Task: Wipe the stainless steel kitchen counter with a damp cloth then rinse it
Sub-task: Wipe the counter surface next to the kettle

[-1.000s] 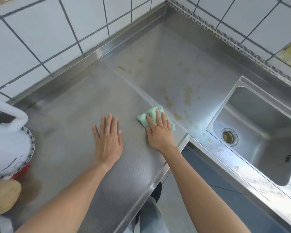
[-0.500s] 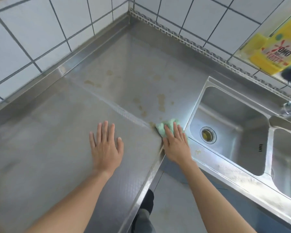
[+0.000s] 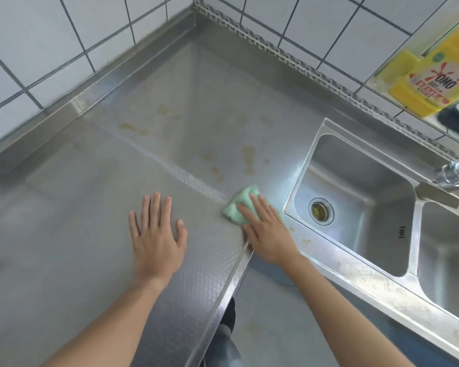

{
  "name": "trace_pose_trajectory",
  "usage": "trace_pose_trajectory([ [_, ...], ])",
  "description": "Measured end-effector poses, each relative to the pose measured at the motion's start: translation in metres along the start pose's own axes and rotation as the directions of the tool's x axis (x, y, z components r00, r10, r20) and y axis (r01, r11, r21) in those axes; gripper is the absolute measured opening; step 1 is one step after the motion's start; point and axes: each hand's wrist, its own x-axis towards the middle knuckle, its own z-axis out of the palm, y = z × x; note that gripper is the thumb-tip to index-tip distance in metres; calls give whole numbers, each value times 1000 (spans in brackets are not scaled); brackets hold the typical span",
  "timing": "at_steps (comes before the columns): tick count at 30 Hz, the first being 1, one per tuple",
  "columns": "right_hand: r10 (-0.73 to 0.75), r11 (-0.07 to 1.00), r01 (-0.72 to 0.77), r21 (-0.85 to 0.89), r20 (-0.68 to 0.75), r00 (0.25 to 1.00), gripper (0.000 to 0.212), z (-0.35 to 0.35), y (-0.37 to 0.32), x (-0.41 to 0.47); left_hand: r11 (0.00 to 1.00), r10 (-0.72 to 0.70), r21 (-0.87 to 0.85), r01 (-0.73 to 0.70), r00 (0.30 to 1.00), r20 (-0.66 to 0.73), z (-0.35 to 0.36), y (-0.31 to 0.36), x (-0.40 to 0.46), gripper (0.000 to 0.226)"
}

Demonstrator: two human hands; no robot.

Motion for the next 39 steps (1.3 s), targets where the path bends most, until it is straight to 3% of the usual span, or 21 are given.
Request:
trace_pose_trajectory([
  [5,359,933,-350,88,-117,926,53,-11,-20,73,1000,2,20,-1,1000,-15,3,0,1,61],
  [7,284,957,-272,102,-127,950,53,1,-59,87,999,0,33,0,1000,-16,4,0,1,62],
  [10,-16,998,23,66,-106,994,52,25,-104,68,999,-3,46,4,1000,-8,4,-1,0,63],
  [12,-179,983,180,19,-53,982,50,29,-100,41,999,6,53,-6,1000,-6,5,-3,0,65],
  [14,-250,968,250,-4,-8,968,49,23,-69,23,999,0,51,0,1000,-2,4,-2,1,66],
  [16,-222,975,222,-19,-5,975,49,9,-28,17,999,-19,41,20,1000,-9,2,0,2,64],
  [19,-56,998,55,-10,-16,998,50,-17,20,35,999,-24,40,25,1000,-15,-1,4,0,61],
  [23,171,983,-164,80,-87,981,51,-25,2,91,997,-55,52,58,997,-48,-9,8,12,48],
  [25,137,987,-127,97,-100,986,51,-17,-29,108,995,-92,33,95,993,-73,-13,13,26,40],
  [28,-111,992,116,58,-84,990,50,2,-62,96,981,-188,29,191,980,-71,-11,21,49,42],
  [32,-353,935,353,9,-17,935,46,8,-26,62,895,-445,-2,445,895,-41,4,39,72,54],
  [35,-311,950,311,-9,-3,950,48,-11,33,62,891,-447,47,452,890,-86,16,41,72,57],
  [39,-58,998,59,21,-57,997,49,-46,86,106,891,-445,48,452,889,-109,17,41,71,58],
])
